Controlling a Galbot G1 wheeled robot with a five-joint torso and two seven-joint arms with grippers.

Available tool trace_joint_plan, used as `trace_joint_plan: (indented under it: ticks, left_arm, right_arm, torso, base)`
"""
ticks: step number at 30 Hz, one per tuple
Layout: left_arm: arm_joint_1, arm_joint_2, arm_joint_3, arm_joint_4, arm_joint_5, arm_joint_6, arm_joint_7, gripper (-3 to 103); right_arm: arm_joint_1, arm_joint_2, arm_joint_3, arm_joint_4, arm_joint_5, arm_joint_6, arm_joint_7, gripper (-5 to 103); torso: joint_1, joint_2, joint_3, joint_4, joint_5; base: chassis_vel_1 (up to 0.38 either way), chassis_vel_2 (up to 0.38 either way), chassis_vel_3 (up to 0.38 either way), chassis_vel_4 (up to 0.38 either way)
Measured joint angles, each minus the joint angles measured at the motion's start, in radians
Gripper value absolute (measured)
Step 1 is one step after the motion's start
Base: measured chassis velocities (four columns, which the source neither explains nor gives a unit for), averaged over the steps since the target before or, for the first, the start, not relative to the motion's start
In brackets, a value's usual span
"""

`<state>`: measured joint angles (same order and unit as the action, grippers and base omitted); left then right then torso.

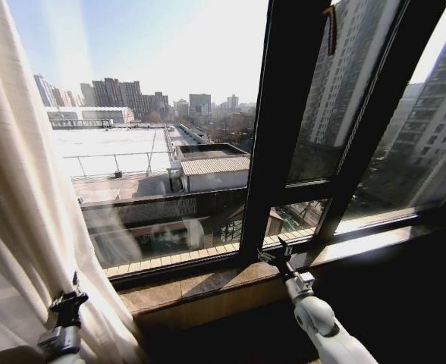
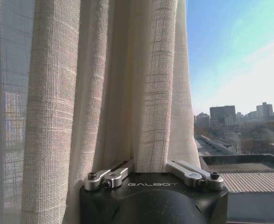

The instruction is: Open the curtains by pulling them apart, changing their state from closed to fully open.

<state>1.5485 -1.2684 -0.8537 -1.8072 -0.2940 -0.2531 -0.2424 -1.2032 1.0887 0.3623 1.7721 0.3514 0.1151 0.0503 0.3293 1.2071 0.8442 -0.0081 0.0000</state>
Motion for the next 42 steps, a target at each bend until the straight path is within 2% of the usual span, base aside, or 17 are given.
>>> trace_joint_plan:
  ticks: [7,12,23,31,35,36,37,40,42]
  left_arm:
    - [-0.004,0.004,-0.003,0.011,0.000,-0.001,-0.002,0]
    - [-0.014,0.008,-0.002,0.023,0.000,0.002,-0.003,0]
    - [-0.044,0.021,-0.001,0.057,-0.003,0.003,-0.003,0]
    - [-0.092,0.052,-0.063,0.117,-0.050,0.012,-0.024,0]
    - [-0.162,0.115,-0.128,0.222,-0.105,0.039,-0.060,0]
    - [-0.197,0.158,-0.144,0.286,-0.120,0.045,-0.080,0]
    - [-0.197,0.158,-0.144,0.286,-0.120,0.045,-0.080,0]
    - [-0.270,0.265,-0.171,0.442,-0.148,0.046,-0.117,0]
    - [-0.316,0.332,-0.185,0.558,-0.171,0.044,-0.137,0]
  right_arm:
    - [0.000,0.000,0.000,0.000,0.000,0.000,0.000,100]
    - [0.000,0.000,0.000,0.000,0.000,0.000,0.000,100]
    - [0.000,0.000,0.000,0.000,0.000,0.000,0.000,100]
    - [0.000,0.000,0.000,0.000,0.000,0.000,0.000,100]
    - [0.000,0.000,0.000,0.000,0.000,0.000,0.000,100]
    - [0.000,0.000,0.000,0.000,0.000,0.000,0.000,100]
    - [0.000,0.000,0.000,0.000,0.000,0.000,0.000,100]
    - [0.000,0.000,0.000,0.000,0.000,0.000,0.000,100]
    - [0.000,0.000,0.000,0.000,0.000,0.000,0.000,100]
  torso:
    - [0.000,0.000,0.000,0.0002,-0.0010]
    - [0.000,0.000,0.000,-0.0001,0.0007]
    - [0.000,0.000,0.000,0.0000,-0.0005]
    - [0.000,0.000,0.000,0.0002,-0.0010]
    - [0.000,0.000,0.000,0.0000,0.0001]
    - [0.000,0.000,0.000,-0.0002,-0.0008]
    - [0.000,0.000,0.000,-0.0002,-0.0008]
    - [0.000,0.000,0.000,-0.0004,0.0002]
    - [0.000,0.000,0.000,-0.0003,-0.0007]
  base:
    - [0.175,0.128,-0.175,-0.154]
    - [0.000,0.000,0.000,0.000]
    - [0.039,0.026,-0.028,-0.025]
    - [0.094,0.069,-0.084,-0.077]
    - [0.000,0.000,0.000,0.000]
    - [0.000,0.000,0.000,0.000]
    - [0.000,0.000,0.000,0.000]
    - [0.000,0.000,0.000,0.000]
    - [0.000,0.000,0.000,0.000]
